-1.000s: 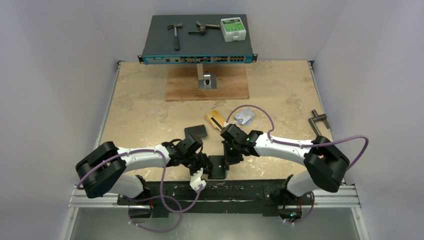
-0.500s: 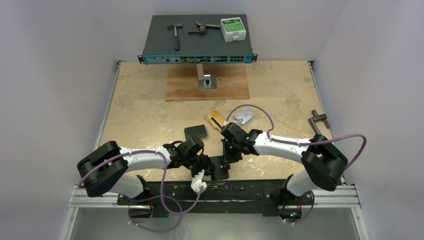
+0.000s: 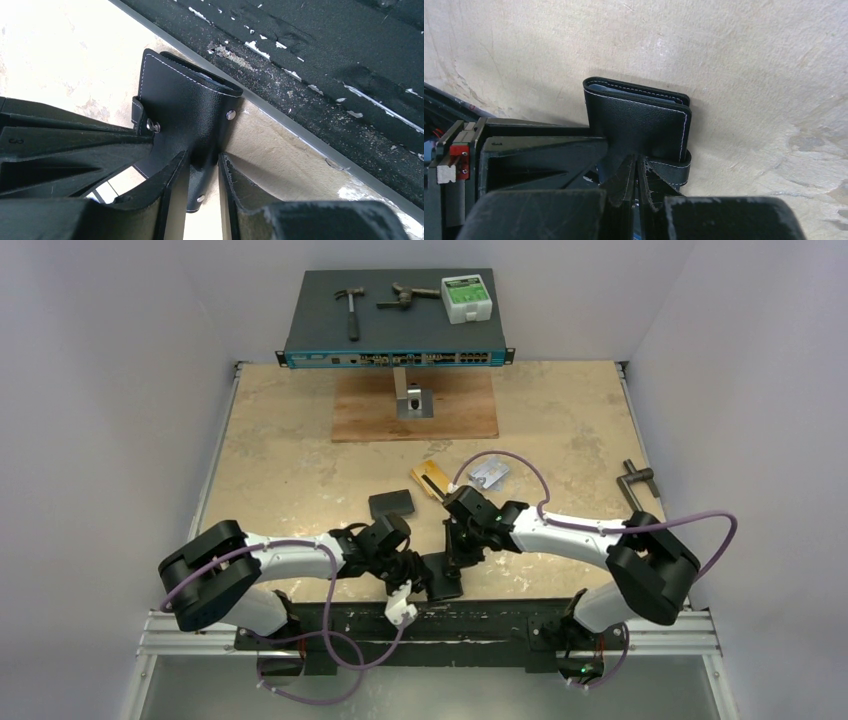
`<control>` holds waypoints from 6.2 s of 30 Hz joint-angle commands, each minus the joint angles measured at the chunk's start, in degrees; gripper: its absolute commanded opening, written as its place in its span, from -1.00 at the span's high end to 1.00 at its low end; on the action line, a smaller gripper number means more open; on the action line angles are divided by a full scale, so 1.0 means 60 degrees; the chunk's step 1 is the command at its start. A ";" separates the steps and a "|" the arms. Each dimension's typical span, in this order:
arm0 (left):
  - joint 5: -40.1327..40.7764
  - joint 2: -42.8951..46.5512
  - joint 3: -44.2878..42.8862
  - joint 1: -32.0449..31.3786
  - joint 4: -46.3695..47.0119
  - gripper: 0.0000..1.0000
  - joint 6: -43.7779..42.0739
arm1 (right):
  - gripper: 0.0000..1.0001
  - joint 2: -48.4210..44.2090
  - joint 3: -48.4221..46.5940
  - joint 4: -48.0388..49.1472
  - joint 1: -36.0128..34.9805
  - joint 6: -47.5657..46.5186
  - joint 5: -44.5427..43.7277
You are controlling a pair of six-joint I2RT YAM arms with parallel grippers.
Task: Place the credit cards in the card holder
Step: Close the card holder at the center of the board.
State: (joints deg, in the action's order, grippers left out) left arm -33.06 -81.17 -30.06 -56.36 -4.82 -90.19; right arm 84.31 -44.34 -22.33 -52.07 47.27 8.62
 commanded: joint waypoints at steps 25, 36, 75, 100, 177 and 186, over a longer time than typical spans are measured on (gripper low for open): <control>0.0081 -0.0100 0.0177 -0.0057 0.0264 0.69 0.1132 | 0.02 -0.0942 -0.0732 -0.2176 0.0007 -0.0714 -0.1401; 0.0146 -0.0044 0.0156 -0.0058 0.0321 0.69 0.1232 | -0.98 -0.1168 -0.2880 -0.4598 0.0258 -0.0044 -0.3389; 0.0258 -0.0105 0.0239 -0.0060 0.0451 0.70 0.1644 | 0.22 0.1314 -0.2849 -0.3628 -0.1782 -0.2560 -0.2980; 0.0153 -0.0051 0.0323 -0.0056 0.0334 0.71 0.1620 | 0.69 0.1394 -0.3121 -0.3852 -0.1778 -0.2346 -0.2619; -0.0014 0.0007 0.0271 -0.0074 0.0103 0.73 0.1777 | 1.00 -0.0348 -0.0841 -0.1956 -0.0487 -0.0228 -0.1183; -0.0005 -0.0037 0.0264 -0.0070 0.0110 0.73 0.1771 | 1.00 -0.0766 -0.0256 -0.0954 -0.0074 0.0090 -0.0432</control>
State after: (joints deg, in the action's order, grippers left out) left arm -32.38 -81.32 -29.12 -56.66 -0.97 -81.54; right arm 80.79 -46.85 -33.12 -53.15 45.74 2.09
